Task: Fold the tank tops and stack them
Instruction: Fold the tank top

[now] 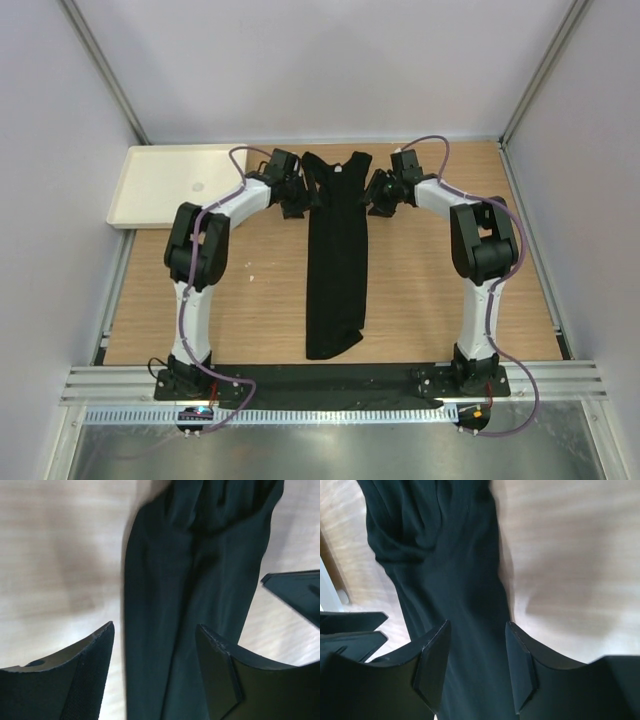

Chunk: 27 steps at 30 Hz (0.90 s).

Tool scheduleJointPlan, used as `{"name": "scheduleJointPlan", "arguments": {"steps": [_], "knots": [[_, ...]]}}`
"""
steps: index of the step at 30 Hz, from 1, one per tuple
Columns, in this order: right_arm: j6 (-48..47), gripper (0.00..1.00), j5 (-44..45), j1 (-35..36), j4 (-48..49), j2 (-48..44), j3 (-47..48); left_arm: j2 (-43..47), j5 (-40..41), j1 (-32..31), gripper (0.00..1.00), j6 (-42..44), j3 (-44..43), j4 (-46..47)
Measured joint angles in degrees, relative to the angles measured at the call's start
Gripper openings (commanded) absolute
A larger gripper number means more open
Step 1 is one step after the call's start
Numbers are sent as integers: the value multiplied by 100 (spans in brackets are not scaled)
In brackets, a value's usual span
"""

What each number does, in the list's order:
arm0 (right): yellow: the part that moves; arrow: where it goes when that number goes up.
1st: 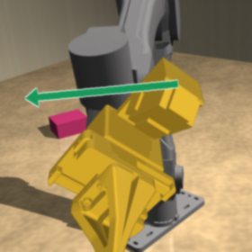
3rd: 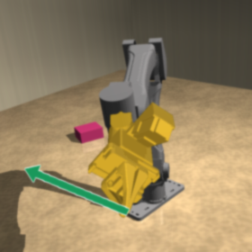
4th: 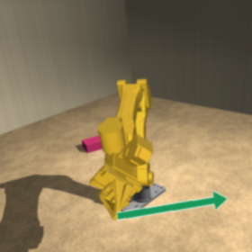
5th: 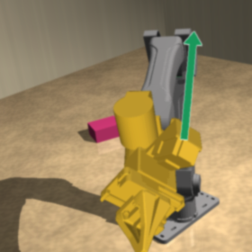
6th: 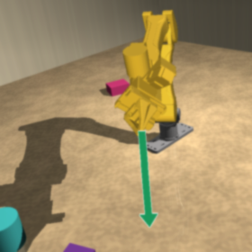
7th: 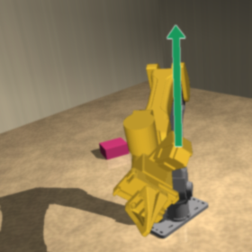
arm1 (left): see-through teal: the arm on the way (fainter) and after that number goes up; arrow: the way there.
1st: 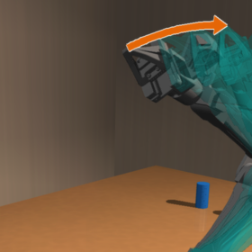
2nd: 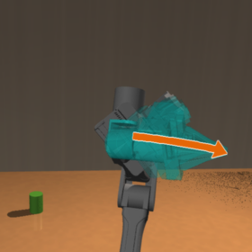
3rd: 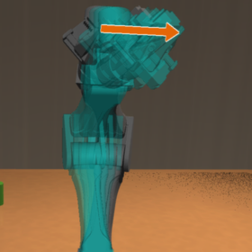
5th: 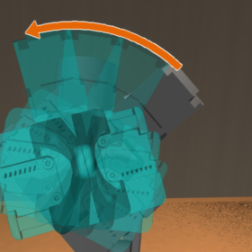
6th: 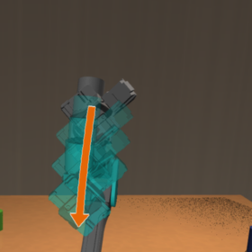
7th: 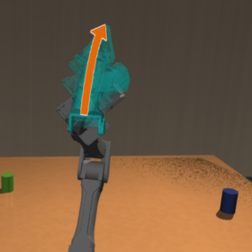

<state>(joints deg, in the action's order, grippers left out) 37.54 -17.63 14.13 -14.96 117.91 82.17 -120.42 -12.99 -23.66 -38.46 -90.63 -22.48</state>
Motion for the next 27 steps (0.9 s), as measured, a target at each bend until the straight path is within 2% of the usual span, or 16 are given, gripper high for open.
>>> {"name": "scheduleJointPlan", "arguments": {"steps": [5,7,9,12,15,17,19,20,21,22,24,27], "knots": [[-13,49,-52,-9,-306,588,826,-789,-35,0,57,-9,-907,-94],[-24,45,-68,-11,-490,872,1294,-1078,-35,4,48,-26,-1226,-170],[-42,36,-79,-11,-656,1141,1733,-1259,-44,20,40,-55,-1506,-254],[-39,17,-79,-20,-841,1438,2090,-1493,-52,59,12,-98,-1829,-356],[-7,2,-85,-55,-1051,1681,2367,-1869,-212,133,5,-177,-2343,-546],[13,1,-120,-83,-1213,1864,2697,-2116,-280,190,5,-186,-2750,-614],[22,2,-133,-116,-1329,2083,3119,-2319,-358,275,12,-223,-3082,-643],[31,6,-146,-136,-1390,2205,3344,-2387,-374,319,19,-247,-3200,-671],[35,33,-175,-160,-1427,2315,3571,-2424,-393,365,38,-275,-3274,-686],[81,43,-214,-186,-1478,2409,3773,-2433,-428,420,49,-271,-3307,-704],[13,55,-229,-238,-1609,2485,4009,-2369,-538,498,67,-339,-3300,-671],[-63,64,-216,-282,-1543,2201,3668,-1921,-444,562,73,-302,-2752,-673]]}}
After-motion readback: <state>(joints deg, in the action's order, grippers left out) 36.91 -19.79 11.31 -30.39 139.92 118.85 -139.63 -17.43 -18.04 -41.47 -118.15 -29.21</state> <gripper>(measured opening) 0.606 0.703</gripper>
